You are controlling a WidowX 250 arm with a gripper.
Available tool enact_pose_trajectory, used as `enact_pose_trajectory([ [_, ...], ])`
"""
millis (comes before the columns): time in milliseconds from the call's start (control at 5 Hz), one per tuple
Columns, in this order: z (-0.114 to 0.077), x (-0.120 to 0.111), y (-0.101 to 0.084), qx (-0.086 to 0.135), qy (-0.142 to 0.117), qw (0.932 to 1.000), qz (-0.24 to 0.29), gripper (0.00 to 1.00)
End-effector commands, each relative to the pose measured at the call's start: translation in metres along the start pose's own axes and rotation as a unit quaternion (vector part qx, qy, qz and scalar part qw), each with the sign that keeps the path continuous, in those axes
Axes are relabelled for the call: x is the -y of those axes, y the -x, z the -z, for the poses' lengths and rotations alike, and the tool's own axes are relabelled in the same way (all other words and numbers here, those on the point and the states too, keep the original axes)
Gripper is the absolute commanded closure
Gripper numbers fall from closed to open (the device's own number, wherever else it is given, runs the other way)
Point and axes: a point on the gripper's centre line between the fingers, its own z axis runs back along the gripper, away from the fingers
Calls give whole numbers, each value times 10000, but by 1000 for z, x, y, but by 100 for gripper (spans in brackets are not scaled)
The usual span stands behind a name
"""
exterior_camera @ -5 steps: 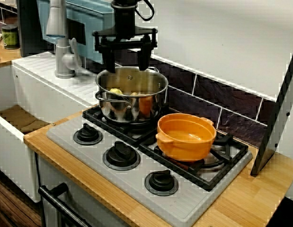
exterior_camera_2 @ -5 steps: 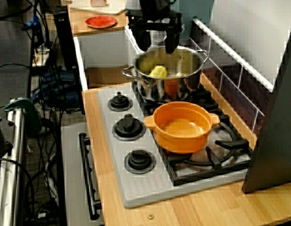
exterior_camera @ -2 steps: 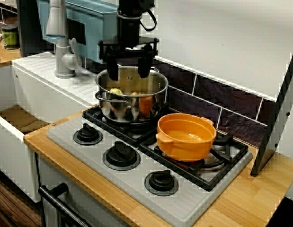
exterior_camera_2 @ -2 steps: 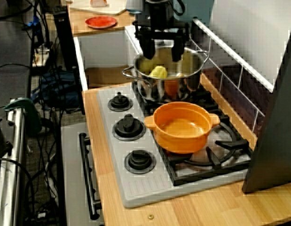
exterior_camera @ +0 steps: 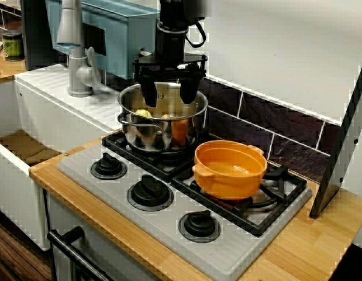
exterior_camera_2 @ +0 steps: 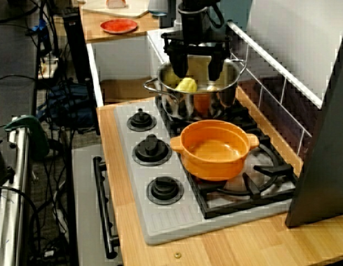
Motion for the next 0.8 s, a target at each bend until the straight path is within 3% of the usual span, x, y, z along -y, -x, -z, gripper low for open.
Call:
enact_pose_trajectory([
  [0,-1,2,0,136,51,9998,-110,0],
  [600,4,-4,-5,167,90,9994,-276,0],
])
